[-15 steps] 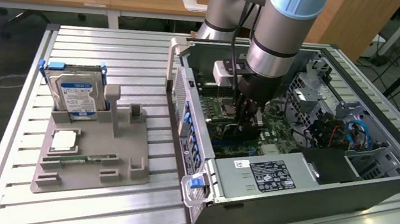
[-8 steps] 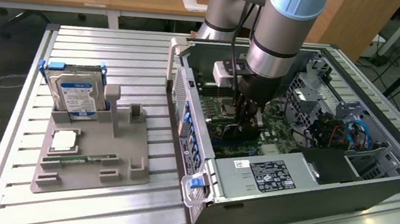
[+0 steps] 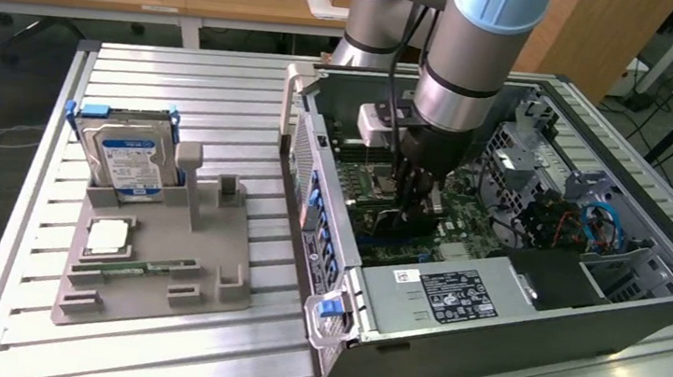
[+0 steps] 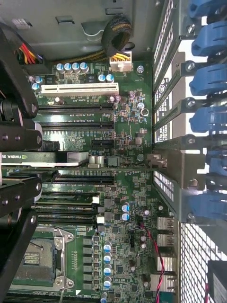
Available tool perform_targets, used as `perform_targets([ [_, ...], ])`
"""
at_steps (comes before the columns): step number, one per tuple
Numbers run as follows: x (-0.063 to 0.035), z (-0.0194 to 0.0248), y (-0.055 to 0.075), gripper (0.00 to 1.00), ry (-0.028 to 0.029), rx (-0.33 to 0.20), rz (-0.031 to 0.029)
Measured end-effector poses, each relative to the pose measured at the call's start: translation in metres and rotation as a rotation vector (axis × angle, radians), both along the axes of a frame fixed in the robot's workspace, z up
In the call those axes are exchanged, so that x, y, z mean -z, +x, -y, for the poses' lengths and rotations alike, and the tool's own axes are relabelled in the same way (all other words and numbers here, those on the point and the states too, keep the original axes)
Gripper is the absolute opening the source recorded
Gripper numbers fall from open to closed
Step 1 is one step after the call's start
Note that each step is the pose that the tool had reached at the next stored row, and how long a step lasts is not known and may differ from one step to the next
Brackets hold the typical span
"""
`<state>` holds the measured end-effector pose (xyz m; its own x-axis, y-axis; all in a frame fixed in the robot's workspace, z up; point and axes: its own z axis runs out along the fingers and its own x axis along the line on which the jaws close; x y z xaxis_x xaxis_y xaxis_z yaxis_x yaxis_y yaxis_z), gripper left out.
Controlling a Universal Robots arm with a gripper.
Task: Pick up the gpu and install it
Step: 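Insert the gpu into the slot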
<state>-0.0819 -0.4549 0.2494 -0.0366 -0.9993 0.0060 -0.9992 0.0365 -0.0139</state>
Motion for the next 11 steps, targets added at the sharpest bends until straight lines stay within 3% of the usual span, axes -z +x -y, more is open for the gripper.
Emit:
perform_targets([
  [5,0.0002,0.0004,-0.0006,0.26,0.0000,0.000,0.0007],
  [11,-0.0010,0.0004,-0.0006,0.26,0.0000,0.000,-0.0044],
])
